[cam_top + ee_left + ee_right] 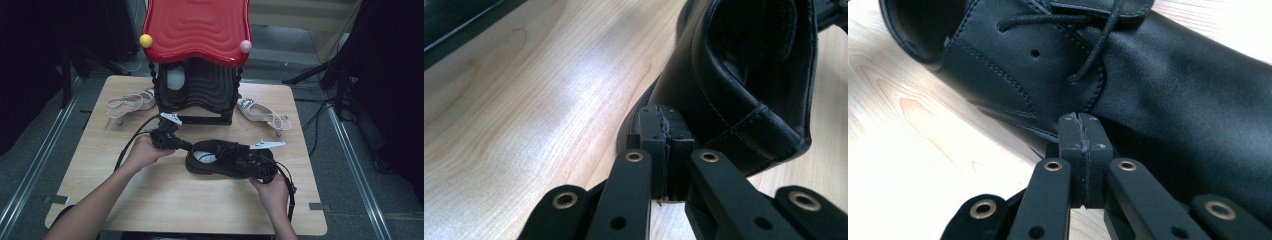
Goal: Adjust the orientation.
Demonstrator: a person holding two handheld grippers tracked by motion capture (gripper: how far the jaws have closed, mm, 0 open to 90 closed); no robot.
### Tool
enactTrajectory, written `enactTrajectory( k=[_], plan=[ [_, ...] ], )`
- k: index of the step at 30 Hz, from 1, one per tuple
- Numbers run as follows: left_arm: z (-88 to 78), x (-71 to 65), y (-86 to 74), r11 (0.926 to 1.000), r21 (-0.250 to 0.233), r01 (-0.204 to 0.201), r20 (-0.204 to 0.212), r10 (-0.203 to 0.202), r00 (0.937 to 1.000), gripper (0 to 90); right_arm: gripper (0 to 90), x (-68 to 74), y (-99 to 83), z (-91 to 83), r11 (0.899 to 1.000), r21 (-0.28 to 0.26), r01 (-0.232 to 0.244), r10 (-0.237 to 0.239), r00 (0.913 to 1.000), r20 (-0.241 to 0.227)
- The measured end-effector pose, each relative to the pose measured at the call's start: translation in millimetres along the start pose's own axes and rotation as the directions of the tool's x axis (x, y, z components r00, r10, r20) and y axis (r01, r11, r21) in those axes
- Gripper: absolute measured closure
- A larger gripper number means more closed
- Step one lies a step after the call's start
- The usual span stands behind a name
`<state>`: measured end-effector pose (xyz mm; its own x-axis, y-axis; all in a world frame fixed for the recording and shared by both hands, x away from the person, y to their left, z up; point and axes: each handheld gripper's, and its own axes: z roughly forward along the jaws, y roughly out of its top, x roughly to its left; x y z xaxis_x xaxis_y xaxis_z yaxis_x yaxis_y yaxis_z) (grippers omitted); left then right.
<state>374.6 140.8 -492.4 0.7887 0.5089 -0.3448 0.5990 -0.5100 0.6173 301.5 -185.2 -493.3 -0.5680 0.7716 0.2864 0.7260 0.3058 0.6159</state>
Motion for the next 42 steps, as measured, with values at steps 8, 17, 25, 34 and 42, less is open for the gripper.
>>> enactTrajectory(
  k=[8, 17, 25, 34, 42],
  plan=[
    [-4.1, -3.7, -6.2, 1.0000, 0.007, 0.004, 0.008, -0.004, 1.0000, 90.0, 90.0, -2.2, 5.4, 3.9, 1.000, -0.003, 0.000, 0.000, 1.0000, -0.001],
    [-11.3, -7.6, -12.6, 0.9995, -0.015, 0.026, 0.044, -0.025, 0.9987, 90.0, 90.0, -4.8, 13.0, 8.7, 1.000, 0.000, 0.007, -0.007, 0.9999, -0.008],
    [-16.1, -17.2, -18.8, 0.9998, -0.012, 0.015, 0.057, -0.015, 0.9983, 90.0, 90.0, -4.0, 22.4, 15.8, 1.000, 0.001, 0.016, -0.016, 0.9999, -0.001],
    [-15.9, -32.8, -23.1, 1.0000, -0.006, 0.001, 0.095, -0.001, 0.9954, 89.3, 90.0, -2.6, 30.7, 21.4, 1.000, 0.005, 0.027, -0.027, 0.9996, 0.005],
    [-8.2, -51.5, -24.4, 0.9990, 0.018, -0.040, 0.127, 0.038, 0.9912, 88.2, 90.0, -4.9, 35.6, 23.2, 1.000, 0.001, 0.024, -0.024, 0.9995, 0.020]
  ],
)
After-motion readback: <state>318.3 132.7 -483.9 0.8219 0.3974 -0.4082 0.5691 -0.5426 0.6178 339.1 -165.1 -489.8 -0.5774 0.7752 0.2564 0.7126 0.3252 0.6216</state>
